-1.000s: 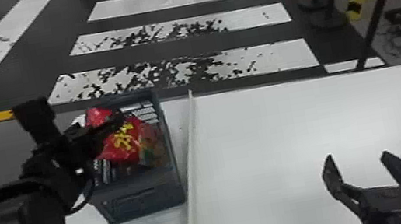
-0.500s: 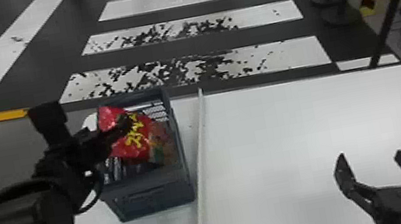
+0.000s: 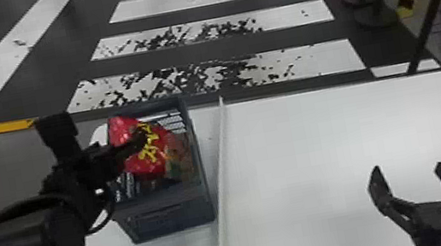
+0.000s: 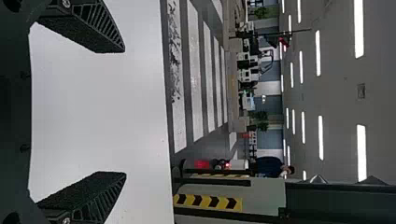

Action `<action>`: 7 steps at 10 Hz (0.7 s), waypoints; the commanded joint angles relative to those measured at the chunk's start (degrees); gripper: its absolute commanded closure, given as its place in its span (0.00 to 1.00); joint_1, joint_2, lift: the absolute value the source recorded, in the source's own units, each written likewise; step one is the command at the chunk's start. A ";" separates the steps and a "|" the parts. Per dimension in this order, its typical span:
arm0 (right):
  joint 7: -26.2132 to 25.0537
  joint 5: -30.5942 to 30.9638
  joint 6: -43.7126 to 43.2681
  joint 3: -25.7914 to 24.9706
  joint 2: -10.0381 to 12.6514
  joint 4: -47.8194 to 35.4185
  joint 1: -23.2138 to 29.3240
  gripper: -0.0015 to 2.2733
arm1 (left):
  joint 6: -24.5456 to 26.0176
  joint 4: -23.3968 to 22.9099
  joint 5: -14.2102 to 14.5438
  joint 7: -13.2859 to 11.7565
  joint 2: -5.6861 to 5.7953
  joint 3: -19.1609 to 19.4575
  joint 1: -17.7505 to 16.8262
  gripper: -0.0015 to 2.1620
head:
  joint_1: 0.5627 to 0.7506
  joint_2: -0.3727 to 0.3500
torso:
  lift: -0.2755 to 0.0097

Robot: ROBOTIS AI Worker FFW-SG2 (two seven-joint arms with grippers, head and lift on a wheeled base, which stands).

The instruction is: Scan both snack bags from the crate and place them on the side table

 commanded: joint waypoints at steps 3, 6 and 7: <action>0.00 -0.08 0.02 -0.03 -0.18 0.00 -0.17 0.02 | 0.00 0.99 -0.74 -0.58 -0.26 -1.63 -1.26 0.03 | 0.70 0.63 | 0.63; 0.00 -0.26 0.02 -0.03 -0.26 0.09 -0.34 0.02 | 0.00 2.22 -1.27 -0.67 -0.35 -2.69 -1.96 0.03 | 0.70 0.61 | 0.63; 0.00 -0.26 0.19 -0.03 -0.26 0.09 -0.43 0.02 | 0.00 2.39 -1.53 -0.67 -0.44 -2.95 -1.96 0.03 | 0.70 0.61 | 0.63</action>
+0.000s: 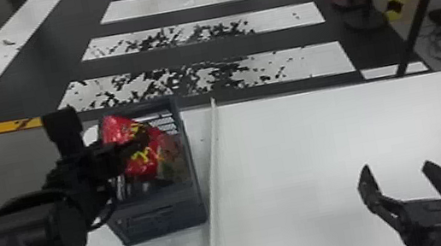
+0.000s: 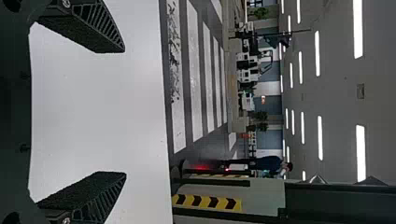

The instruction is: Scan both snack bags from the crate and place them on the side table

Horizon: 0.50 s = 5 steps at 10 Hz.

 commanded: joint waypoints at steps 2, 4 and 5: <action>0.00 -0.01 0.05 0.09 0.00 0.01 -0.04 0.02 | 0.00 0.09 -0.34 -0.44 -0.28 -0.46 -0.19 0.04 | 0.70 0.60 | 0.63; 0.00 -0.01 0.05 0.09 0.00 0.01 -0.04 0.02 | 0.18 1.50 -0.87 -1.14 -0.46 -1.78 -1.42 0.07 | 0.70 0.60 | 0.63; 0.00 -0.10 0.05 0.09 0.00 0.01 -0.04 0.02 | 0.35 2.03 -1.22 -1.58 -0.63 -1.78 -1.59 0.10 | 0.70 0.59 | 0.63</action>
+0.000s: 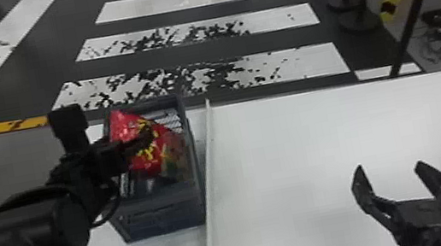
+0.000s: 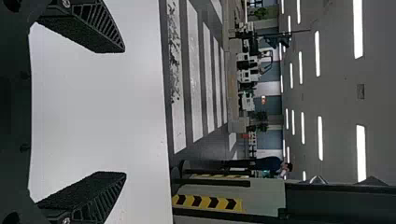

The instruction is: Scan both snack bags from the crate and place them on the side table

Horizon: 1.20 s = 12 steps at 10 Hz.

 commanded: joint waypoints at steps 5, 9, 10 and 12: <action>0.00 -0.14 0.18 0.18 0.00 0.00 -0.09 0.02 | 4.36 0.86 -3.13 -2.90 -0.09 -0.93 -0.60 0.99 | 0.70 0.56 | 0.63; 0.00 -0.23 0.35 0.26 0.09 0.00 -0.09 0.02 | 4.19 0.25 -5.50 -4.22 -0.18 -0.84 -0.25 0.99 | 0.70 0.57 | 0.63; 0.00 -0.14 0.53 0.26 0.09 0.00 -0.09 0.02 | 2.08 -0.10 -5.42 -3.52 -0.35 -0.67 0.01 0.99 | 0.70 0.57 | 0.63; 0.00 -0.14 0.53 0.09 0.09 -0.09 0.27 0.02 | 1.90 -2.48 -4.80 -2.11 -0.70 -0.58 0.01 0.99 | 0.70 0.58 | 0.63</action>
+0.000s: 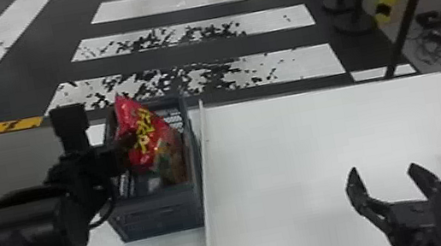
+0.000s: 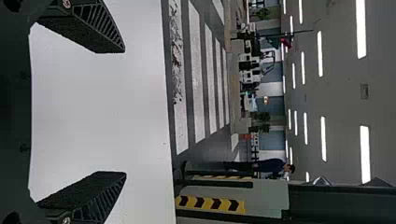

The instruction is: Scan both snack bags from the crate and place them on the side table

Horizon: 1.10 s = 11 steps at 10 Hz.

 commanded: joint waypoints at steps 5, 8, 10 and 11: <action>0.00 0.36 0.00 -0.20 0.18 -0.04 0.50 0.02 | 7.52 -13.32 6.15 1.01 -0.88 1.15 2.70 0.99 | 0.70 0.54 | 0.63; 0.00 0.45 0.18 -0.20 0.35 -0.04 0.76 0.02 | 14.02 -21.84 8.61 1.27 -0.62 3.61 4.29 0.99 | 0.70 0.52 | 0.63; 0.00 0.45 0.35 -0.20 0.35 0.05 0.50 0.02 | 17.01 -25.62 9.67 1.54 -0.09 5.45 4.55 0.99 | 0.70 0.53 | 0.63; 0.00 0.45 0.53 -0.20 0.35 0.05 0.41 0.02 | 17.89 -27.12 10.37 1.80 -0.01 6.42 4.64 0.99 | 0.70 0.53 | 0.63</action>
